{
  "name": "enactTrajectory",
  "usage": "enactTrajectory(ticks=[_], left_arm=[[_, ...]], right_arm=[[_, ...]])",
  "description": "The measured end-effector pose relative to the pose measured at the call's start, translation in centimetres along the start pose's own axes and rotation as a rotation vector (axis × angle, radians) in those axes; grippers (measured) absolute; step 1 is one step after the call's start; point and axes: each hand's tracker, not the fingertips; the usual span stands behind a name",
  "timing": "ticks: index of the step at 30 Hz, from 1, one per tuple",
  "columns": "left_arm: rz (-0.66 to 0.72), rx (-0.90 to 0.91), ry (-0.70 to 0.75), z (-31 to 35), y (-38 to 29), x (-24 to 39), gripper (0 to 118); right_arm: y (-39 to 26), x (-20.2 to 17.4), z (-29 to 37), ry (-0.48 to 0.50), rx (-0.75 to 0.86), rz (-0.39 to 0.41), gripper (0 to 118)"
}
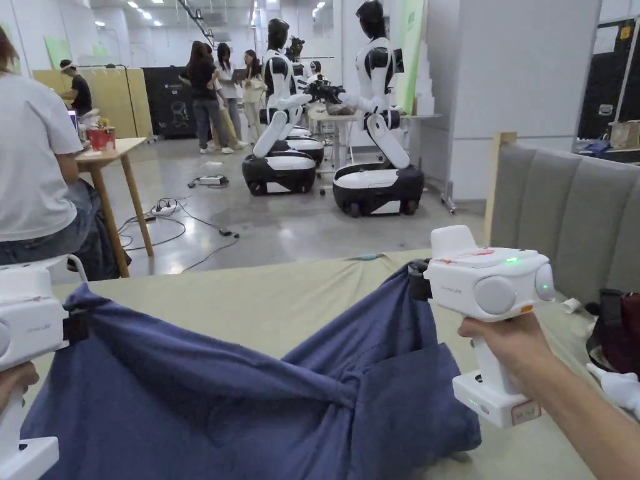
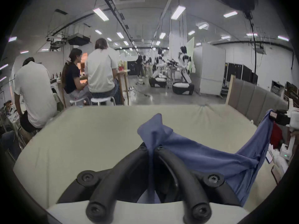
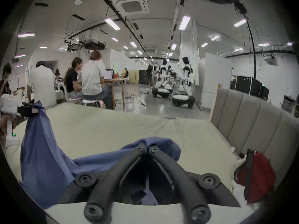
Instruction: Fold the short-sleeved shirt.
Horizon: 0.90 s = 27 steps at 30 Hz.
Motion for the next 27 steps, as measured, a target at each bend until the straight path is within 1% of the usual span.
enactTrajectory(ticks=[3, 5, 10, 12, 14, 15, 17, 19, 21, 27], left_arm=[[-0.020, 0.052, 0.016, 1.3, 4.1, -0.6, 1], [-0.032, 0.093, 0.033, 2.1, 6.7, -0.4, 1], [-0.033, 0.181, 0.064, 3.3, 12.7, 0.1, 1], [-0.027, 0.219, 0.086, 3.7, 15.1, 0.2, 1], [-0.012, 0.252, 0.111, 4.0, 17.1, 0.0, 1], [0.000, 0.262, 0.124, 4.0, 18.1, -0.1, 1], [0.028, 0.280, 0.133, 4.1, 19.8, -0.5, 1], [0.033, 0.287, 0.143, 3.8, 21.0, -0.9, 1], [0.029, 0.303, 0.159, 3.7, 22.1, -1.0, 1], [0.049, 0.326, 0.169, 3.3, 24.6, -1.5, 1]], right_arm=[[3.6, -0.1, -0.3, -0.013, 0.039, 0.010, 1], [6.2, -0.6, 0.6, -0.044, 0.074, 0.025, 1], [13.1, 0.1, 0.5, -0.074, 0.149, 0.022, 1], [16.5, 0.2, 1.0, -0.105, 0.182, 0.024, 1], [19.7, 0.8, 1.2, -0.127, 0.195, 0.008, 1], [21.4, 1.2, 1.2, -0.163, 0.197, 0.000, 1], [24.1, 2.0, 1.4, -0.191, 0.197, -0.008, 1], [25.6, 2.3, 1.4, -0.243, 0.181, 0.017, 1], [26.2, 2.3, 1.7, -0.261, 0.199, 0.037, 1], [26.8, 2.4, 1.1, -0.247, 0.215, -0.003, 1]])
